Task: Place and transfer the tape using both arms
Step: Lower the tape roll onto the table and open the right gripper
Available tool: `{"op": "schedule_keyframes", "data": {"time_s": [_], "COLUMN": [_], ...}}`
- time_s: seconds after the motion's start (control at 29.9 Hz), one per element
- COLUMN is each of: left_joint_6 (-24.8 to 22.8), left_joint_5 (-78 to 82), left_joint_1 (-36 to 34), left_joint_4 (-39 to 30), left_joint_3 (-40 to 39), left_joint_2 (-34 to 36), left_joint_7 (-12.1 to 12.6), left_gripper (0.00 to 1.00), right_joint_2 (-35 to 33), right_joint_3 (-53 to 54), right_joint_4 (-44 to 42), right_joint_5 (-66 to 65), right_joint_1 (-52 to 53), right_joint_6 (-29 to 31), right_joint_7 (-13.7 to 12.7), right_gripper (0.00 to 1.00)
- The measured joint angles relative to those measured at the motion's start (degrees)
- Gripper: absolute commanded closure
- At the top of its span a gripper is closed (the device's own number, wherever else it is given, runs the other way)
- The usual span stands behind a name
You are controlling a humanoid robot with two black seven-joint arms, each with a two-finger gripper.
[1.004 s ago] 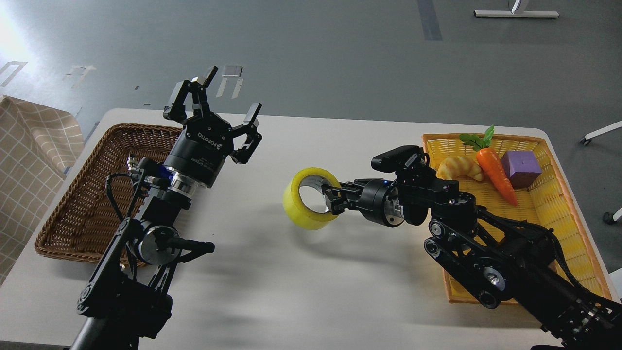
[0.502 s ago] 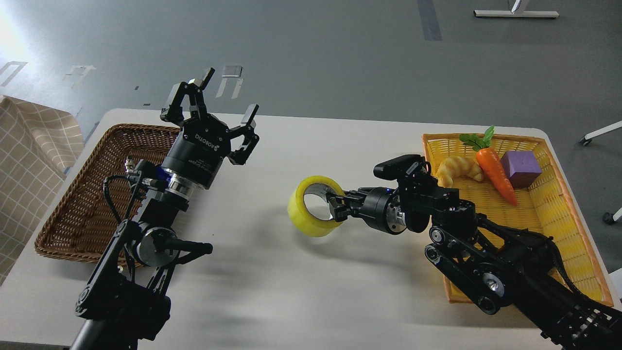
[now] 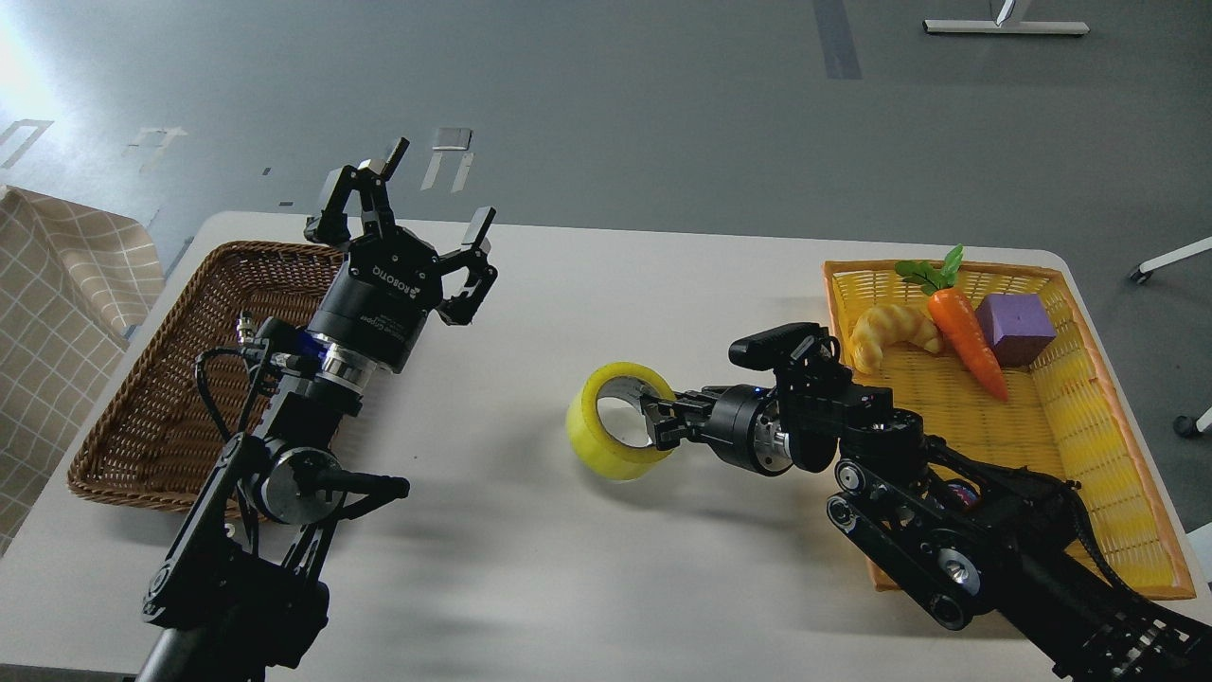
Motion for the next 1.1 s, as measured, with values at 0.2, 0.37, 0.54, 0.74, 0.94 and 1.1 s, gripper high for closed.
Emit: {"op": "schedule_keyframes", "data": {"time_s": [0.2,0.37,0.54,0.74,0.94,1.1], "left_joint_6": [0.0,0.0,0.0,0.0,-0.1,-0.1], "left_joint_5": [0.0,-0.1,-1.1,-1.5,-1.5,-1.5], "left_joint_1": [0.0,0.0,0.3,0.4,0.5,0.5], "left_joint_4": [0.0,0.0,0.0,0.0,-0.1,-0.1], "left_joint_3": [0.0,-0.1,-0.6,-0.8,-0.9,-0.9], "left_joint_2": [0.0,0.0,0.0,0.0,0.0,0.0], "left_joint_7": [0.0,0.0,0.0,0.0,0.0,0.0], "left_gripper": [0.02,0.02,0.02,0.02,0.02,0.02], "right_joint_2": [1.0,2.5,3.5,3.6,3.6,3.6], "right_joint_3": [0.0,0.0,0.1,0.1,0.3,1.5], "right_joint_4": [-1.6,-3.5,-5.5,-6.8,-8.5,-8.6], "right_joint_5": [0.0,0.0,0.0,0.0,0.0,0.0], "right_joint_1": [0.4,0.5,0.7,0.7,0.7,0.8], "right_joint_6": [0.0,0.0,0.0,0.0,-5.4,-11.4], "right_joint_7": [-0.5,-0.8,-0.8,-0.7,-0.6,-0.6], "right_gripper": [0.83,0.77,0.35,0.17,0.06,0.05]}}
